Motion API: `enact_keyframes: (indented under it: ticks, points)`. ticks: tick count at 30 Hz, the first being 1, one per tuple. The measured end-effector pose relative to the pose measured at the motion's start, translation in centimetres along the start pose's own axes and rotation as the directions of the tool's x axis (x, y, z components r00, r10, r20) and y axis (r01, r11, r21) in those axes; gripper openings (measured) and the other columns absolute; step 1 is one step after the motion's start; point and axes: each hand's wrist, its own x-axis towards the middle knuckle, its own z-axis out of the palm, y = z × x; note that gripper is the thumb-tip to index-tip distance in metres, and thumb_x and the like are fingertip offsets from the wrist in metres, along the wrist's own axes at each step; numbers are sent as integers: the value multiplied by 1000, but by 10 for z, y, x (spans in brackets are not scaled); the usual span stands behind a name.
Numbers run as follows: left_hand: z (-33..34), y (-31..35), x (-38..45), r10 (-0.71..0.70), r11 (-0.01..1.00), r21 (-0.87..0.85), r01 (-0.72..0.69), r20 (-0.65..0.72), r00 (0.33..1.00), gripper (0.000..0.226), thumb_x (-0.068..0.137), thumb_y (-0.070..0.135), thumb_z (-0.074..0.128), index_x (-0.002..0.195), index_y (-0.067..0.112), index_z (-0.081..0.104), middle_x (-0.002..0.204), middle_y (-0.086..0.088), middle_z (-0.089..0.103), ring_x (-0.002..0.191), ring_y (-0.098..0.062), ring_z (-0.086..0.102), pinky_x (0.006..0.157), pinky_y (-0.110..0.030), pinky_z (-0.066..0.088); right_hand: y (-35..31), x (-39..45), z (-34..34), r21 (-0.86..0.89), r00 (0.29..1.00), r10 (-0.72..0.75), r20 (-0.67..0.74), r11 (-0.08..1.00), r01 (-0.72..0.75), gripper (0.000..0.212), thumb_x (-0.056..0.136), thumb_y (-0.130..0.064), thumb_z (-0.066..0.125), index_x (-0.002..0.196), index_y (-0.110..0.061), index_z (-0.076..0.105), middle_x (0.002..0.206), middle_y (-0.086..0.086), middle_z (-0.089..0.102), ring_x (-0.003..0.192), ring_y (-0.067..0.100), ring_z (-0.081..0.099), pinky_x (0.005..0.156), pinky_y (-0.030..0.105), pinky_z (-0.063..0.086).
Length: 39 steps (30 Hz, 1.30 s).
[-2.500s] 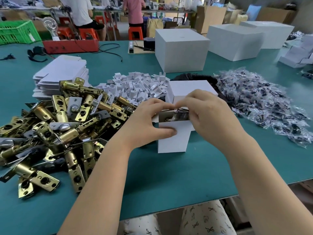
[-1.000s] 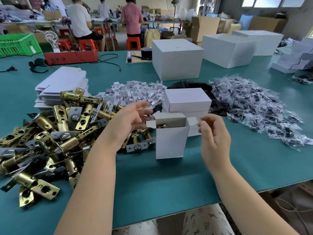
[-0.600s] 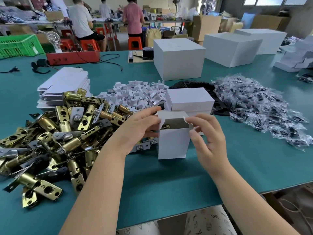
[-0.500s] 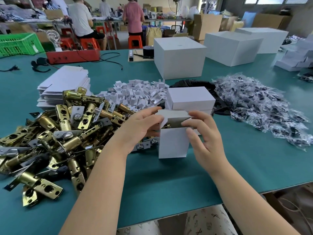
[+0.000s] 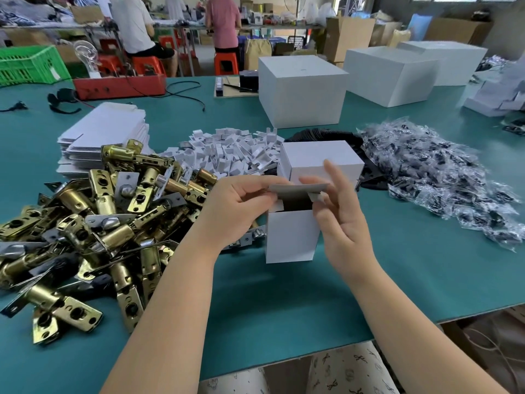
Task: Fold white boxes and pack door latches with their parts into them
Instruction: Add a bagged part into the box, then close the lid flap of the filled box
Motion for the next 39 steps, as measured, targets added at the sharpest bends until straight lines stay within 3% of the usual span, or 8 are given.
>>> enact_keyframes:
  ticks: [4, 9, 17, 21, 24, 28, 33, 39]
  points:
    - [0, 0, -3, 3, 999, -36, 3, 153, 988, 25, 80, 27, 63, 98, 38, 77, 103, -18, 72, 83, -48, 58, 74, -48, 47, 0, -1, 0, -57, 999, -42, -22, 998, 40, 38, 87, -14, 39, 98, -43, 60, 114, -6, 62, 109, 17, 58, 93, 33, 45]
    - [0, -5, -2, -50, 999, 32, 45, 190, 981, 30, 75, 31, 73, 102, 44, 74, 101, -8, 74, 81, -42, 63, 73, -47, 56, -3, -3, -3, -77, 999, -40, -30, 996, 37, 16, 91, -25, 50, 95, -28, 66, 116, -7, 61, 110, 17, 59, 91, 34, 47]
    - [1, -7, -1, -16, 999, 47, 10, 124, 992, 23, 92, 16, 66, 114, 18, 73, 75, 22, 69, 63, 6, 58, 61, -5, 40, -13, 5, 3, -185, 995, -55, -88, 982, 38, 22, 93, -13, 55, 100, -32, 62, 99, -20, 63, 93, 0, 58, 80, 15, 44]
    - [1, -4, -1, 11, 998, 67, -16, 87, 996, 20, 95, 18, 62, 111, 21, 74, 70, 14, 68, 59, -1, 55, 60, -11, 41, -17, 11, 1, -182, 996, -33, -79, 983, 18, 21, 93, -17, 56, 97, -36, 63, 91, -12, 65, 83, 5, 58, 73, 18, 45]
    - [-2, -4, -1, 0, 999, 44, -4, 98, 995, 21, 91, 20, 69, 109, 29, 75, 80, -12, 71, 70, -37, 57, 70, -37, 51, -19, 14, -3, -170, 999, -44, -19, 985, 40, 22, 92, -14, 58, 98, -34, 65, 95, -11, 67, 87, 5, 61, 76, 20, 48]
    - [-6, -4, -1, -11, 1000, -6, 12, 131, 991, 25, 83, 26, 74, 105, 39, 76, 62, -8, 58, 56, -22, 38, 61, -29, 37, -17, 14, -6, -138, 998, -68, 16, 988, 69, 25, 91, -10, 58, 101, -31, 65, 101, -15, 66, 95, 1, 62, 82, 15, 46]
    - [-13, -3, -3, -68, 995, -50, 85, 272, 960, 30, 87, 25, 67, 114, 38, 71, 117, 6, 72, 111, -11, 65, 96, -26, 50, -9, 11, -7, -100, 1000, -11, 22, 995, 14, 20, 95, -12, 52, 100, -27, 65, 106, -5, 66, 103, 11, 62, 91, 22, 45]
    - [-12, -1, -1, -150, 980, -91, 180, 268, 952, 24, 93, 35, 55, 99, 40, 77, 110, 11, 73, 104, -11, 68, 89, -23, 55, -8, 5, -3, -54, 999, 27, -26, 998, -28, 15, 91, -27, 53, 94, -29, 67, 107, -11, 65, 105, 9, 60, 86, 19, 46]
